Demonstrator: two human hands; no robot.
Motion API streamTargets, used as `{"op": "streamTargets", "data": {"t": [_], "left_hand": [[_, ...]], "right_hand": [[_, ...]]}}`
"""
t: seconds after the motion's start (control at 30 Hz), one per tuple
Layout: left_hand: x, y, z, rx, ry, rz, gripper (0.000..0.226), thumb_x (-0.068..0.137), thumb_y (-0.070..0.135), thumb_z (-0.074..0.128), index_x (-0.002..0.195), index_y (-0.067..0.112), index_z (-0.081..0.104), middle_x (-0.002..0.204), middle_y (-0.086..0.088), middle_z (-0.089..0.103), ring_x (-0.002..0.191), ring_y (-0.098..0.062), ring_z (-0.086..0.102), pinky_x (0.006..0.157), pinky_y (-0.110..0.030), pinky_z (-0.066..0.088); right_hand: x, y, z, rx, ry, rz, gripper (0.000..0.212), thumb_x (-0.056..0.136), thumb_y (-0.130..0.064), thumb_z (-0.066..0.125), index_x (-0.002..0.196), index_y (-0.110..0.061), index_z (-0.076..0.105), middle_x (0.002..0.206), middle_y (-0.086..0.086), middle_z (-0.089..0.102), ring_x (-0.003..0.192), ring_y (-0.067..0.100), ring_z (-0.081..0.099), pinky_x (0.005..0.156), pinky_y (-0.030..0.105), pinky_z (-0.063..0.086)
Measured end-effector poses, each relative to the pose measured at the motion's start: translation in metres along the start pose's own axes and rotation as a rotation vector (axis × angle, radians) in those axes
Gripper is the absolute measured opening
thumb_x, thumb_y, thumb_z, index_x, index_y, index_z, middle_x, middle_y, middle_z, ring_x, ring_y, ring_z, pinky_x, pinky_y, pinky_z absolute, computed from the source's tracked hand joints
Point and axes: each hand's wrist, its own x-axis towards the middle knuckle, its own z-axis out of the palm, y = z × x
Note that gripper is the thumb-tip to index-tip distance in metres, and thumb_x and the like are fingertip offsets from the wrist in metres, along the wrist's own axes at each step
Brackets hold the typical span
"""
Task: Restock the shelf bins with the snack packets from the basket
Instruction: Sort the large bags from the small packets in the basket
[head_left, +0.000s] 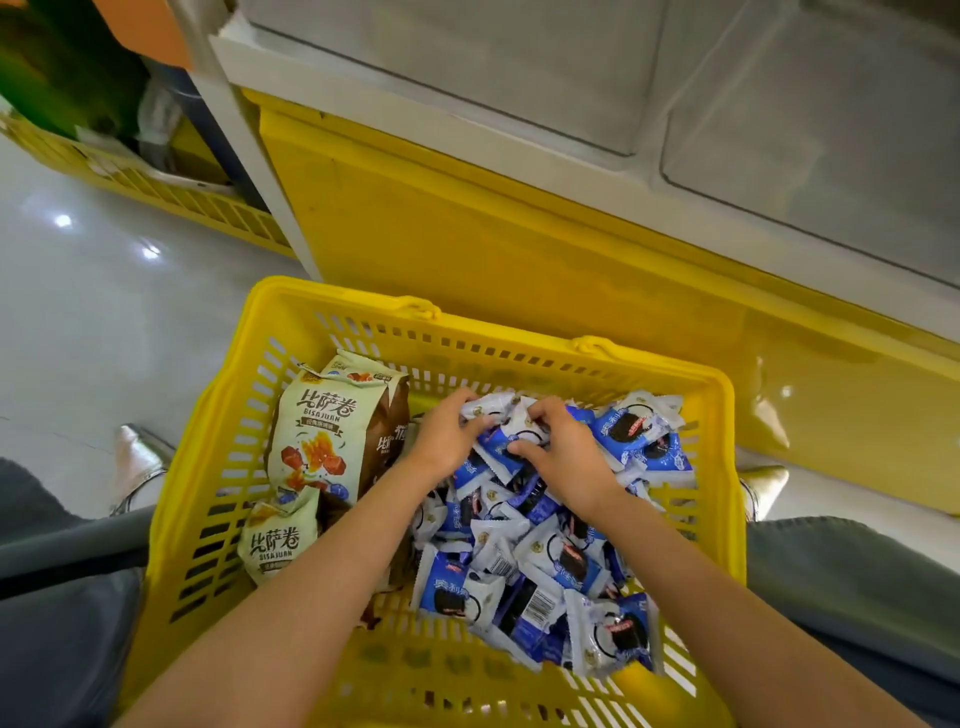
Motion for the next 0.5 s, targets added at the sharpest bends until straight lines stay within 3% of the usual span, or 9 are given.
{"op": "streamTargets", "data": {"t": [0.03,0.1,0.2,0.27,0.33,0.4,0.43,0.5], "left_hand": [[-0.006,0.004,-0.005,-0.028,0.022,0.001,0.044,0.094,0.023,0.052,0.134,0.007,0.041,0.139,-0.013,0.045,0.118,-0.024,0.047,0.090,-0.027,0.037],[-0.021,0.012,-0.015,-0.052,0.042,0.029,0.051,0.095,0.025,0.050,0.140,0.008,0.034,0.146,-0.009,0.036,0.132,-0.023,0.035,0.097,-0.027,0.032],[-0.047,0.014,-0.021,0.035,-0.053,0.078,0.044,0.095,0.027,0.049,0.134,0.010,0.039,0.139,-0.009,0.045,0.116,-0.017,0.046,0.086,-0.022,0.035],[-0.064,0.010,-0.020,0.096,-0.148,0.081,0.041,0.096,0.026,0.048,0.134,0.012,0.039,0.138,-0.008,0.045,0.109,-0.015,0.048,0.084,-0.022,0.038],[-0.078,0.003,-0.015,0.137,-0.274,0.060,0.046,0.097,0.024,0.046,0.139,0.014,0.034,0.147,-0.007,0.034,0.122,-0.020,0.044,0.087,-0.020,0.035],[-0.090,-0.002,-0.011,0.172,-0.418,0.018,0.051,0.097,0.026,0.045,0.144,0.017,0.027,0.152,-0.006,0.026,0.131,-0.022,0.038,0.092,-0.024,0.034],[-0.095,-0.005,-0.008,0.203,-0.484,0.000,0.052,0.098,0.028,0.044,0.144,0.017,0.024,0.152,-0.006,0.025,0.132,-0.022,0.037,0.094,-0.026,0.035],[-0.105,-0.009,-0.003,0.311,-0.573,0.001,0.051,0.098,0.030,0.043,0.144,0.017,0.024,0.149,-0.009,0.031,0.129,-0.026,0.040,0.092,-0.028,0.037]], "right_hand": [[-0.005,-0.004,-0.002,0.012,0.035,0.011,0.043,0.087,-0.026,0.064,0.122,-0.011,0.043,0.123,0.009,0.057,0.086,0.016,0.056,0.073,0.022,0.041],[-0.016,-0.009,-0.006,0.051,0.070,0.031,0.050,0.089,-0.027,0.063,0.130,-0.009,0.040,0.133,0.009,0.052,0.090,0.011,0.054,0.078,0.021,0.041],[-0.038,-0.009,-0.013,0.003,0.019,0.021,0.056,0.090,-0.025,0.060,0.137,-0.009,0.034,0.144,0.009,0.043,0.121,0.018,0.050,0.095,0.024,0.038],[-0.053,-0.006,-0.018,-0.054,-0.054,0.046,0.057,0.091,-0.024,0.059,0.139,-0.010,0.033,0.144,0.010,0.043,0.126,0.023,0.048,0.100,0.030,0.039],[-0.070,0.000,-0.023,-0.133,-0.107,0.084,0.056,0.092,-0.028,0.058,0.139,-0.014,0.032,0.131,0.011,0.055,0.109,0.023,0.060,0.081,0.026,0.048],[-0.085,0.009,-0.027,-0.234,-0.177,0.077,0.056,0.092,-0.032,0.057,0.139,-0.017,0.031,0.106,0.009,0.067,0.079,0.012,0.065,0.056,0.018,0.045],[-0.092,0.015,-0.028,-0.271,-0.227,0.075,0.056,0.093,-0.034,0.056,0.140,-0.018,0.030,0.099,0.008,0.067,0.066,0.007,0.061,0.051,0.016,0.042],[-0.104,0.026,-0.030,-0.338,-0.332,0.075,0.056,0.093,-0.035,0.054,0.141,-0.020,0.028,0.098,0.009,0.066,0.064,0.007,0.055,0.053,0.018,0.040]]}}
